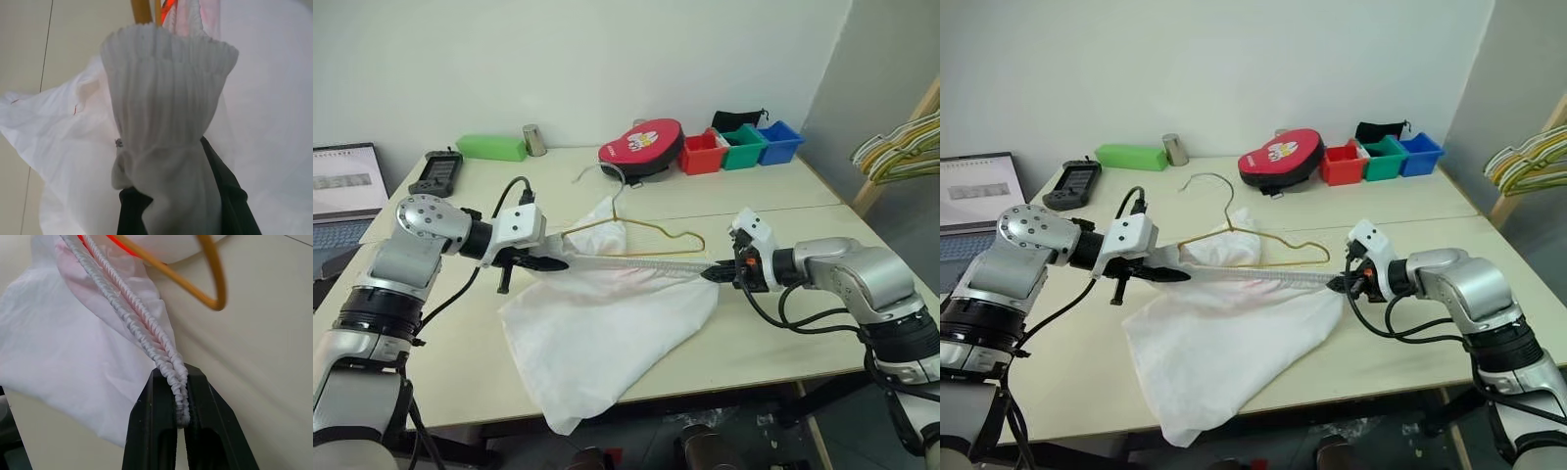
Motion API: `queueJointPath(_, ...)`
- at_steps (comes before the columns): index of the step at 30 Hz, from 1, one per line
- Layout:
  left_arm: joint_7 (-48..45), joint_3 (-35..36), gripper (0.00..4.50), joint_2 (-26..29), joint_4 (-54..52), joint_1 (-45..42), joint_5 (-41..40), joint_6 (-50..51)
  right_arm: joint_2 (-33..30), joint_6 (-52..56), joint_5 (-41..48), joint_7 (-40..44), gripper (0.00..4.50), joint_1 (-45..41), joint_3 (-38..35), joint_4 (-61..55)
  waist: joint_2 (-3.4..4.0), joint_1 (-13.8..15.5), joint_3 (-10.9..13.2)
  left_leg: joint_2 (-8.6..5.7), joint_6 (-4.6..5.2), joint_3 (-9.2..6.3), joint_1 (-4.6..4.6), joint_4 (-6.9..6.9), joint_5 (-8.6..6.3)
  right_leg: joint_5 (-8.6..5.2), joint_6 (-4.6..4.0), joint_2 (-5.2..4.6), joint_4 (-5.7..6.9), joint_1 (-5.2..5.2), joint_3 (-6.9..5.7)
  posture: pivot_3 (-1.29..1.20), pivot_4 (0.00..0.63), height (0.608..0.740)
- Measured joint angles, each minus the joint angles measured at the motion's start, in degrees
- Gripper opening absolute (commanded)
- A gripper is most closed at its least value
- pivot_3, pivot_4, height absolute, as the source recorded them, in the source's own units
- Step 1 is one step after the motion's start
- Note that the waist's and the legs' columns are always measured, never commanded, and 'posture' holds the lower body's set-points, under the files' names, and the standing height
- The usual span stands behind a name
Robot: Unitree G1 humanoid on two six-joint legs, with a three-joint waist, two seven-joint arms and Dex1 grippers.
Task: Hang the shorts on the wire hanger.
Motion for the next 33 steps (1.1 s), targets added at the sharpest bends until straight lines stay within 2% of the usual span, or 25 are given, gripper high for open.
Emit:
queueJointPath(8,-2.13,0.00,0.09,0.34,-3.05,1.07,-1.64,2.71,0.18,-1.31,-0.06,-0.22,0.03,0.40,0.01,3.00,0.00,-0.34,0.00,0.00,0.00,0.04,0.01,0.00,0.00,0.00,0.00,0.00,0.04,-0.03,0.04,-0.15,0.028,0.740)
queueJointPath(19,-2.54,-0.01,0.09,1.52,-2.97,2.03,-0.10,-1.07,0.02,-2.53,-0.05,0.31,0.03,-0.40,0.04,4.12,0.00,-1.15,0.00,0.01,0.00,0.03,0.01,0.00,0.00,0.00,0.00,-0.01,0.05,-0.03,0.05,-0.15,0.022,0.740)
queueJointPath(33,-0.87,-2.85,0.09,2.83,1.88,1.45,7.02,-14.46,-1.70,-3.55,-0.05,2.04,0.03,-0.39,2.16,1.83,-0.01,-1.26,-0.01,0.01,0.00,0.03,0.00,0.02,0.00,0.01,0.00,-0.02,0.06,-0.03,0.05,-0.16,0.016,0.740)
